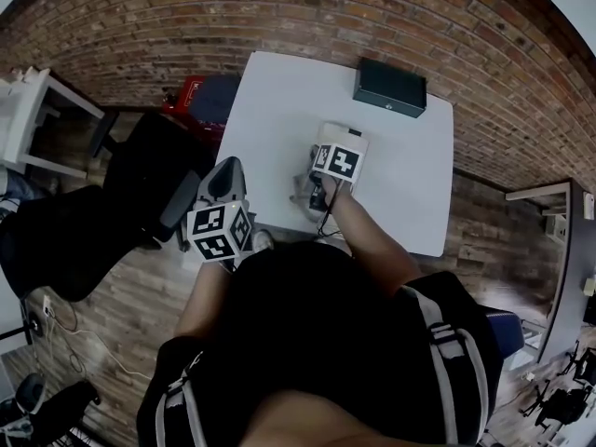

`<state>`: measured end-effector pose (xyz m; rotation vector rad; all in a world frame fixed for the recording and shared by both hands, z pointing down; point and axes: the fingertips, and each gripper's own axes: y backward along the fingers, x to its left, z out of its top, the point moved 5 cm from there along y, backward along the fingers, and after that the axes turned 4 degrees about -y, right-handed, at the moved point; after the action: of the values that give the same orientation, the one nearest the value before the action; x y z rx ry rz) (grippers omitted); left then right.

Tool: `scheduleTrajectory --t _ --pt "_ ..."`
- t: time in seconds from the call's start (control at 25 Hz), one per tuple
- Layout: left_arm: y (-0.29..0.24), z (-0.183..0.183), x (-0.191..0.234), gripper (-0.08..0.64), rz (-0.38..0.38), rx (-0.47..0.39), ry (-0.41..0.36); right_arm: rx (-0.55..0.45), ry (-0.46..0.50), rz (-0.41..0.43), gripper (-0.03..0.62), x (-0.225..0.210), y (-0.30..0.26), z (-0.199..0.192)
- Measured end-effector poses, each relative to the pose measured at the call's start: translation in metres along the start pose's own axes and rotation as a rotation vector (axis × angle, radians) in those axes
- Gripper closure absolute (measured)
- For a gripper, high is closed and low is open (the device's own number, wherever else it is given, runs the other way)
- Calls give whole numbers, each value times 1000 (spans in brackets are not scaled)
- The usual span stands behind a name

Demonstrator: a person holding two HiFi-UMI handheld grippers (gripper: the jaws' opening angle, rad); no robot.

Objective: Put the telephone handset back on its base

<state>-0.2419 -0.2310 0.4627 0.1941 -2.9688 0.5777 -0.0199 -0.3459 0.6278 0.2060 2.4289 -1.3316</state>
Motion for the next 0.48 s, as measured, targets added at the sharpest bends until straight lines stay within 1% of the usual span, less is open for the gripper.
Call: scheduleTrajectory --t 0.2,0.48 --pt "6 -1 10 551 24 -3 10 19 -14 -22 382 0 -8 -4" --pt "9 -2 17 550 31 -7 13 30 -25 -48 382 1 -18 -4"
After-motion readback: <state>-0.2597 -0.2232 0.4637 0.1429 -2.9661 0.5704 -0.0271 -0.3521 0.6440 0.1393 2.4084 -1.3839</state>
